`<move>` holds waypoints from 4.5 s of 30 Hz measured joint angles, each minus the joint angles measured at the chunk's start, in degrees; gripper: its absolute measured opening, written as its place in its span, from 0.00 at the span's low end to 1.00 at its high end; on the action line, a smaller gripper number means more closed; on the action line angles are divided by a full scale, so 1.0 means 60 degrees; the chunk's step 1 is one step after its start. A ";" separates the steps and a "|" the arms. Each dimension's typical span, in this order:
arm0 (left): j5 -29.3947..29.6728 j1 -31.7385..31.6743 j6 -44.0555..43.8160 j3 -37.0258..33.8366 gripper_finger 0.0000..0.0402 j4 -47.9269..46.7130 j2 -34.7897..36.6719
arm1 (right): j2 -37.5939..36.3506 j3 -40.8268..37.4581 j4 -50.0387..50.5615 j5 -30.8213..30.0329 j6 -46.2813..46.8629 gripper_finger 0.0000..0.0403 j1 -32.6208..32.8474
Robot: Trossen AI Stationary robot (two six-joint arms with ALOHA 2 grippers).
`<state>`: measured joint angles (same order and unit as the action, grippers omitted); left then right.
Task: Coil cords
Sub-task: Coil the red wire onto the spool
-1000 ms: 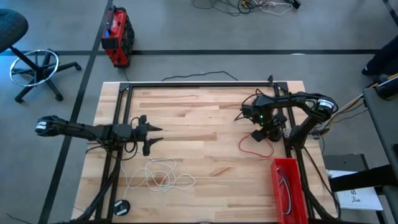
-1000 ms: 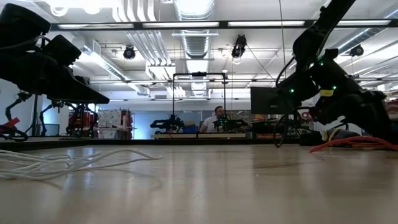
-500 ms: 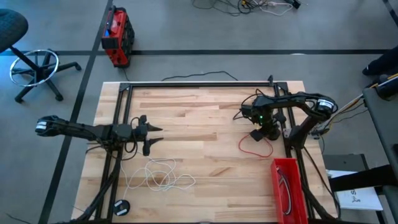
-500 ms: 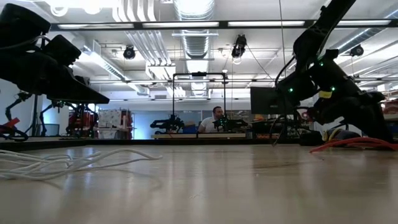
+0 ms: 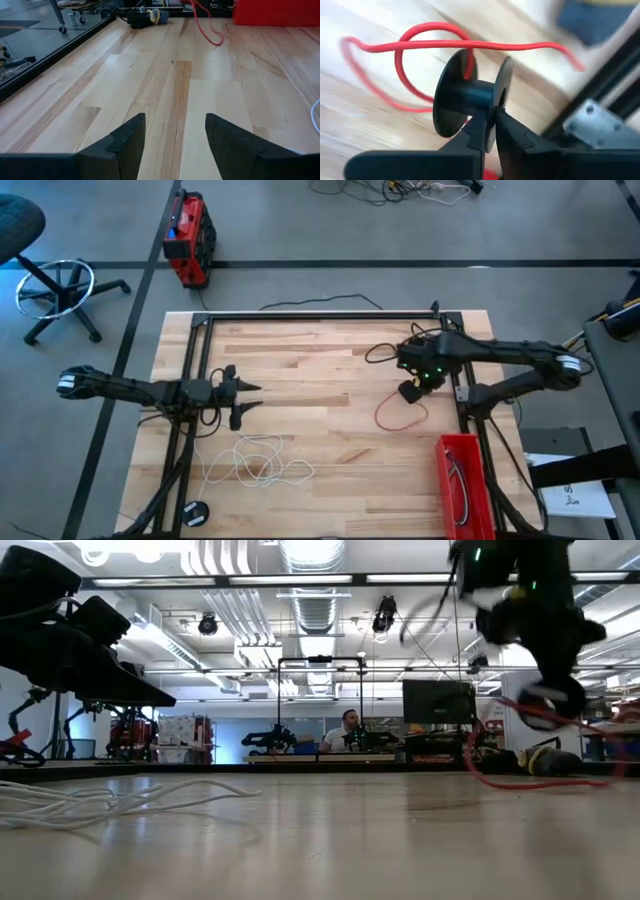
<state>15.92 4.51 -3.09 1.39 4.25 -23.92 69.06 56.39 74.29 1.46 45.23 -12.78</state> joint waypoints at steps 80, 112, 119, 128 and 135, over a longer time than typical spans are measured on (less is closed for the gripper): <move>-0.2827 -0.0011 -0.2321 0.3341 0.50 1.1536 -0.6799 | 0.2315 0.5705 -1.2282 -0.8706 -2.8632 0.00 0.4158; -0.1952 0.0635 0.0918 1.2617 0.50 -0.0831 -0.8978 | 0.2228 0.6767 -1.1217 -0.8605 -2.7238 0.00 0.4594; 0.0818 0.0538 0.1043 1.2254 0.50 -0.0825 -0.8969 | 0.2192 0.6765 -1.0124 -0.8596 -2.6423 0.00 0.4589; 0.0376 0.0408 0.1143 1.1928 0.50 -0.0001 -0.9119 | 0.2192 0.6767 -1.0111 -0.8492 -2.6392 0.00 0.4591; 0.0640 0.0404 0.1069 1.1905 0.50 0.0235 -0.8859 | 0.2119 0.6763 -1.0150 -0.8693 -2.6291 0.00 0.4591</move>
<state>19.76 6.94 3.32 72.82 5.66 -77.08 81.78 96.97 13.39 -50.70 -112.52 14.76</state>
